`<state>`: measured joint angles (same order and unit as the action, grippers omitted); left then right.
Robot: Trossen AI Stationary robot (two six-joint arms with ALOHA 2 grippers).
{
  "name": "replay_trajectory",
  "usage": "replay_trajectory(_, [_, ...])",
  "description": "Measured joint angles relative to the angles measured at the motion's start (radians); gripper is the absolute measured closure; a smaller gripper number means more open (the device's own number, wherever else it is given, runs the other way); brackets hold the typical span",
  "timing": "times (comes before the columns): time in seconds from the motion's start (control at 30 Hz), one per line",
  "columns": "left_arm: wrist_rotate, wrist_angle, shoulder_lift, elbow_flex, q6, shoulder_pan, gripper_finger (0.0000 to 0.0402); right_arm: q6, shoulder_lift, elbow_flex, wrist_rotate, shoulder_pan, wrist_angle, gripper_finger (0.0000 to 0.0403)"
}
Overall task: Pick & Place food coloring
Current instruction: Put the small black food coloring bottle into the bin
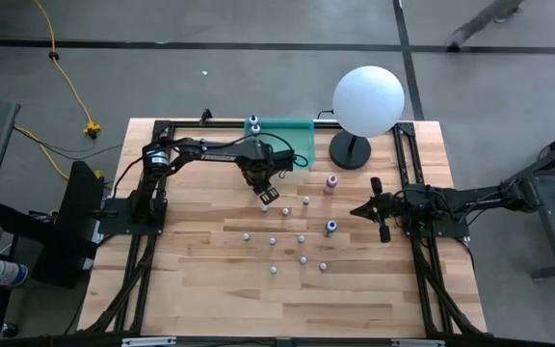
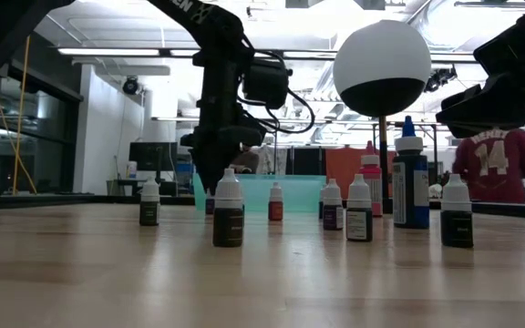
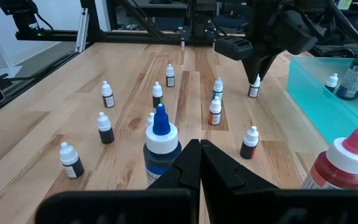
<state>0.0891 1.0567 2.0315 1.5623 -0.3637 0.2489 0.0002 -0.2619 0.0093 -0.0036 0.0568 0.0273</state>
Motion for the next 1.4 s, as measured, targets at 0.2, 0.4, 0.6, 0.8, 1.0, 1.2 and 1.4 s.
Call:
replay_trajectory(0.2, [0.000,0.000,-0.002,0.000,0.026,0.000,0.0370,0.000,0.000,0.000,0.000,0.000,0.000,0.0402])
replay_trajectory(0.4, [0.002,0.059,-0.001,0.053,0.038,-0.003,0.0372,0.000,0.000,0.000,0.000,0.000,0.000,0.0402])
replay_trajectory(0.6, [0.002,0.213,-0.001,0.227,0.045,-0.008,0.0372,0.000,0.000,0.000,0.000,0.000,0.000,0.0402])
replay_trajectory(0.8, [0.005,0.313,-0.002,0.432,0.045,0.023,0.0372,0.000,0.000,0.000,0.000,0.000,0.000,0.0402])
replay_trajectory(1.0, [0.005,0.315,-0.002,0.502,0.002,0.114,0.0372,0.000,0.000,0.000,0.000,0.000,0.000,0.0402])
replay_trajectory(1.2, [-0.014,0.305,-0.002,0.487,-0.078,0.183,0.0373,0.000,0.000,0.000,0.000,0.000,0.000,0.0402])
replay_trajectory(1.4, [-0.013,0.267,-0.002,0.426,-0.164,0.223,0.0373,0.000,0.000,0.000,0.000,0.000,0.000,0.0402])
